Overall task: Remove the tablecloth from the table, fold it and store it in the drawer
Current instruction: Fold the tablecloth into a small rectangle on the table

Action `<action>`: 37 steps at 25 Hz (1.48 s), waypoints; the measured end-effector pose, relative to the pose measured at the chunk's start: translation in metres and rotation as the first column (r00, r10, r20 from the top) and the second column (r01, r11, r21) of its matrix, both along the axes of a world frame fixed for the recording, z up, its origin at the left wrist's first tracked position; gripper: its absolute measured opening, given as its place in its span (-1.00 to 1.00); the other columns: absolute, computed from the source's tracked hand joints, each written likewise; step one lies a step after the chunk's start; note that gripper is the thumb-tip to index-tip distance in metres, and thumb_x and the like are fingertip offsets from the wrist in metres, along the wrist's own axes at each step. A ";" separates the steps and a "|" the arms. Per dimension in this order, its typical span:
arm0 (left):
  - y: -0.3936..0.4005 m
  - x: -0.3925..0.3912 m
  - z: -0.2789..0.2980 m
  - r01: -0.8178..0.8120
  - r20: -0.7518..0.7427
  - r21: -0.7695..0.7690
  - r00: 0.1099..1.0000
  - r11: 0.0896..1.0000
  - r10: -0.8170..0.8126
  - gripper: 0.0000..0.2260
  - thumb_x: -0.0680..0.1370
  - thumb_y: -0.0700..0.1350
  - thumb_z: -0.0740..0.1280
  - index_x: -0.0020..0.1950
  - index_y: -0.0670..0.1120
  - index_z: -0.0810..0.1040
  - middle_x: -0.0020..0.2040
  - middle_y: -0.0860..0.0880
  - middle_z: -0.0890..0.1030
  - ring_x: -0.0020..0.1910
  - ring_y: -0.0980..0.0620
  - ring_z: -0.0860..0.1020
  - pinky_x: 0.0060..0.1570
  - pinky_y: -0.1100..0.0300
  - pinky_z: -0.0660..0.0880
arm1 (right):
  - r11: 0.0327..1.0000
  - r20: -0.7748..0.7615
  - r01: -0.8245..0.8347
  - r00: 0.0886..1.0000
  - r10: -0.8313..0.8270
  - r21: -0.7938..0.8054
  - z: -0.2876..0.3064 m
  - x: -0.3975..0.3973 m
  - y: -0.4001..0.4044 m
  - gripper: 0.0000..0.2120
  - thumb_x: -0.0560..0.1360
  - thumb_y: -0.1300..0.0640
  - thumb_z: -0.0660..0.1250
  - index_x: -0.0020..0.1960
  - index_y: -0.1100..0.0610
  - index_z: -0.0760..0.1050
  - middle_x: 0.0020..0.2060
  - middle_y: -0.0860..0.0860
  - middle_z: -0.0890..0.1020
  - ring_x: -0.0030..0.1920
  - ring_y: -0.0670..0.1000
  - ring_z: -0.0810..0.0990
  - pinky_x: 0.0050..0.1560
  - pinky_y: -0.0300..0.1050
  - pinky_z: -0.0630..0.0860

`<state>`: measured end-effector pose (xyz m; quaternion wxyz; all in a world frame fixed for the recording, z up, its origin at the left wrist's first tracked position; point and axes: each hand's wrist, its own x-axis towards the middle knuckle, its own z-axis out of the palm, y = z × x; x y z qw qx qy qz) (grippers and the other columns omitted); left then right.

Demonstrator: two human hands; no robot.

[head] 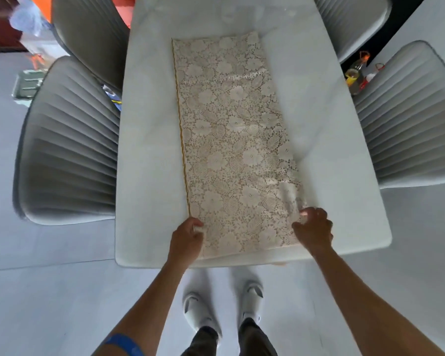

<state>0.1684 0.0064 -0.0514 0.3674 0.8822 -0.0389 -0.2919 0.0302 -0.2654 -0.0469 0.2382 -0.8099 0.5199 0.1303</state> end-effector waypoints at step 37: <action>0.051 0.064 0.000 0.421 0.191 0.166 0.873 0.892 -0.448 -0.64 0.57 0.11 0.24 0.28 -0.01 0.58 0.31 -0.01 0.58 0.31 -0.11 0.47 0.19 -0.01 0.43 | 0.582 0.397 -0.744 0.668 0.630 0.329 0.006 0.032 -0.084 -0.54 0.43 0.40 0.40 0.11 -0.11 0.67 0.17 -0.11 0.66 0.27 0.02 0.57 0.26 -0.07 0.49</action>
